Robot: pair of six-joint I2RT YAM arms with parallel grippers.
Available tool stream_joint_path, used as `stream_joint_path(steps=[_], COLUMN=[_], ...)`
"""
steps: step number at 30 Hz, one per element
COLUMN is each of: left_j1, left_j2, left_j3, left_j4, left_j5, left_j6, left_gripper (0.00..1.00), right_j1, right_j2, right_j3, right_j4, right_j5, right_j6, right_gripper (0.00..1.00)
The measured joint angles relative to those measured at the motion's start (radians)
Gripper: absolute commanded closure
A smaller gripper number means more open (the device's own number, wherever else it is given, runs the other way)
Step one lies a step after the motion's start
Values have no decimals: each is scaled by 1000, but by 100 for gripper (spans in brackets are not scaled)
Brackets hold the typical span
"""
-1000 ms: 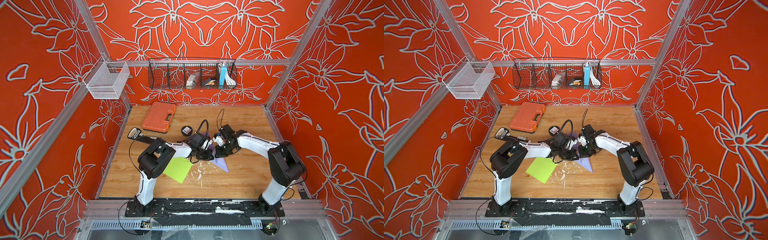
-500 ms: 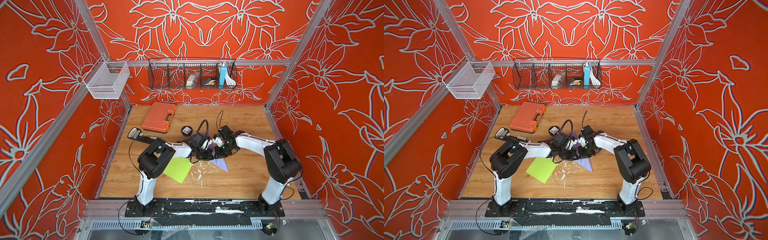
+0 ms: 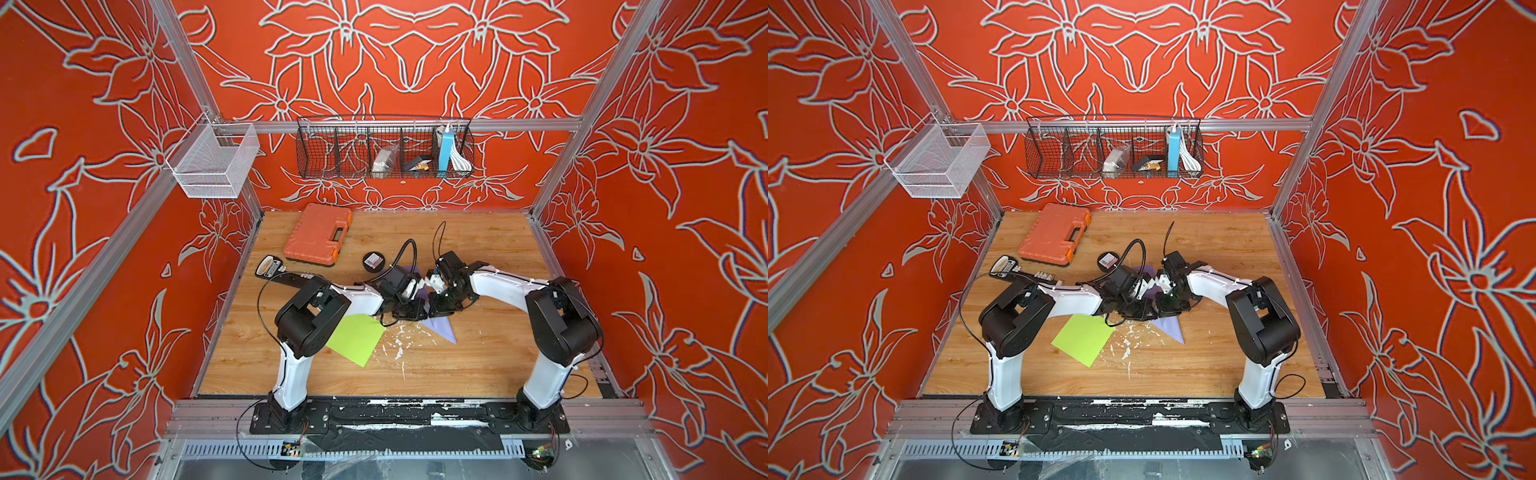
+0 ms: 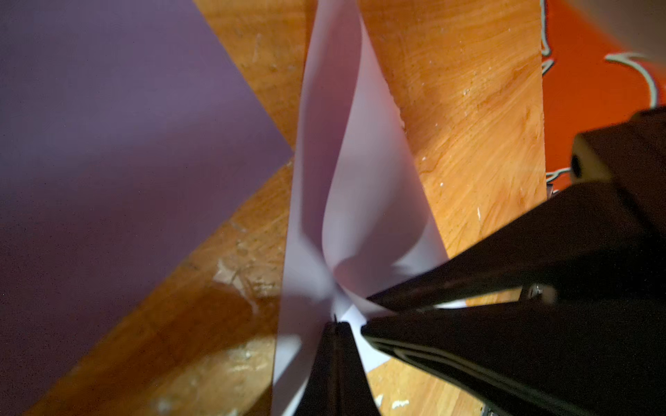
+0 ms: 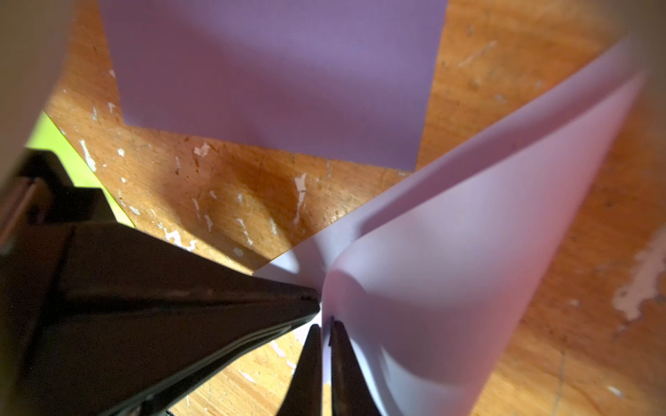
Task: Fold the square paper diagonally
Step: Fold the paper at the center of the board.
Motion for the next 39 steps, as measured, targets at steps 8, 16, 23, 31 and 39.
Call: stream_joint_path(steps=[8, 16, 23, 31, 39], left_j1=[0, 0, 0, 0, 0], left_j2=[-1, -6, -8, -8, -8], left_j3=[0, 0, 0, 0, 0], left_j4=[0, -1, -2, -17, -24], left_j5=[0, 0, 0, -12, -13], left_j6=[1, 3, 3, 3, 3], left_gripper=[100, 100, 100, 100, 100], right_j1=[0, 0, 0, 0, 0], right_j2=[-12, -42, -41, -29, -22], right_j3=[-1, -5, -5, -5, -5], right_j4=[0, 9, 23, 31, 31], right_j5=[0, 0, 0, 0, 0], right_j6=[12, 25, 38, 42, 44], right_gripper=[99, 97, 97, 96, 96])
